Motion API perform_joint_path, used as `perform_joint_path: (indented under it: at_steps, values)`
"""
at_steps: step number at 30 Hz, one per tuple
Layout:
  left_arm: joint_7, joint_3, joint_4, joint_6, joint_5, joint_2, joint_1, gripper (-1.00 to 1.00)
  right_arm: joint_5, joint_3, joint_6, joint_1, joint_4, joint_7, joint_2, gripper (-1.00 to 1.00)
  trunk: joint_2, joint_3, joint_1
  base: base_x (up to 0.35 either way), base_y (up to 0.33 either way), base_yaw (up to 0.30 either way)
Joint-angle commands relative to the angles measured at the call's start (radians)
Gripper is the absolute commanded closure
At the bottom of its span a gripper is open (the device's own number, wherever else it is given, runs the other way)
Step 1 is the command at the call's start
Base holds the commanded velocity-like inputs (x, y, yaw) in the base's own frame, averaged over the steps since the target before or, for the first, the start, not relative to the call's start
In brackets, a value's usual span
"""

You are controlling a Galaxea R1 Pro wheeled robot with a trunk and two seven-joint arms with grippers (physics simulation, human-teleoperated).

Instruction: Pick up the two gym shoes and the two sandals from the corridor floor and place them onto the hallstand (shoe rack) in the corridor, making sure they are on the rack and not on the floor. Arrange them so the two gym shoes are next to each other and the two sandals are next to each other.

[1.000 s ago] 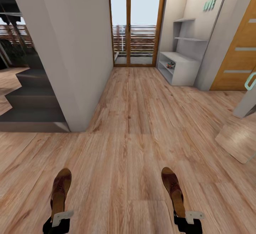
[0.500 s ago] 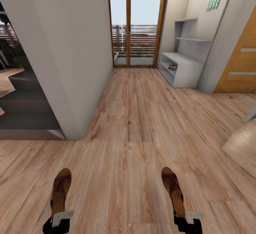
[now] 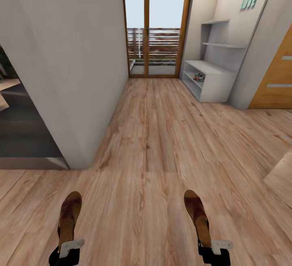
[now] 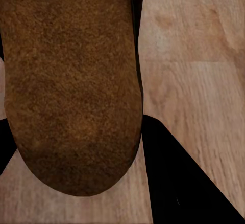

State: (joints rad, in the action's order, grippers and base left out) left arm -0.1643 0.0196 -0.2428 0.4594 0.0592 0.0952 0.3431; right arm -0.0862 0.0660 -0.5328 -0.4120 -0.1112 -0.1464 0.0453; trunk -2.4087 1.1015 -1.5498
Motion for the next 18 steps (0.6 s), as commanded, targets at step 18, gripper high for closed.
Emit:
perform_joint_path:
  at_steps: [18]
  values:
    - [0.000,0.000,0.000,0.002,0.004,0.000,0.001,1.00,-0.007,0.006,-0.001,-0.001,0.001,-0.002,0.000,1.00,0.000,0.001,0.000,0.338,0.000,0.000]
